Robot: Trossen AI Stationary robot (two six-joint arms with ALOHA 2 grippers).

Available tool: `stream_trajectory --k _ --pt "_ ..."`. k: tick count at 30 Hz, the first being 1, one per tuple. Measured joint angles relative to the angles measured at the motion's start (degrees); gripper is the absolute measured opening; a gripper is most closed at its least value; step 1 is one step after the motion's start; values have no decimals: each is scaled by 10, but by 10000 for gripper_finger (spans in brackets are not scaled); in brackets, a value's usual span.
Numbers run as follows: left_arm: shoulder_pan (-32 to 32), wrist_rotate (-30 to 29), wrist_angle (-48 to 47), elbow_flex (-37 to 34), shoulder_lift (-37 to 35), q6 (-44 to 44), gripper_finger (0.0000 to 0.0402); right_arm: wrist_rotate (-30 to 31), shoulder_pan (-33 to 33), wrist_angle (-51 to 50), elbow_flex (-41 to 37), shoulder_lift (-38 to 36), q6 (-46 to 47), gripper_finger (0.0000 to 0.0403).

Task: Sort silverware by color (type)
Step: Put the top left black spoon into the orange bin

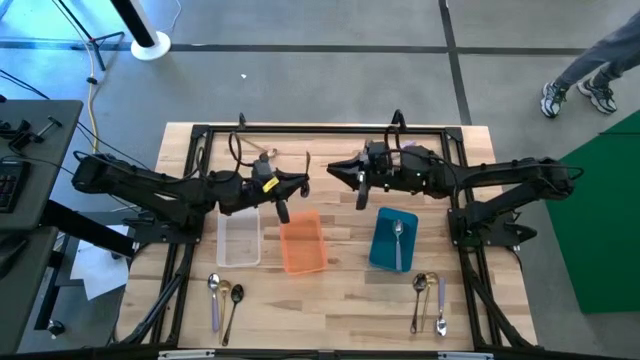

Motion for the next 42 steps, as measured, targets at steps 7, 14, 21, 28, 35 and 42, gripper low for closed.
stream_trajectory --k 7,14,21,28,35,42 --pt "0 -8 -7 14 20 -12 0 62 12 -27 62 60 -16 194" --pt "0 -70 -54 60 59 13 0 105 18 -140 134 110 -35 253" --pt "0 -74 -55 61 59 16 0 118 21 -148 139 111 -35 236" --pt "0 -74 -59 61 59 25 0 119 20 -147 139 112 -2 199" --pt "0 -74 -60 61 59 26 0 119 20 -147 139 111 11 102" --pt "0 -74 -60 61 59 25 0 117 20 -146 139 111 15 8"
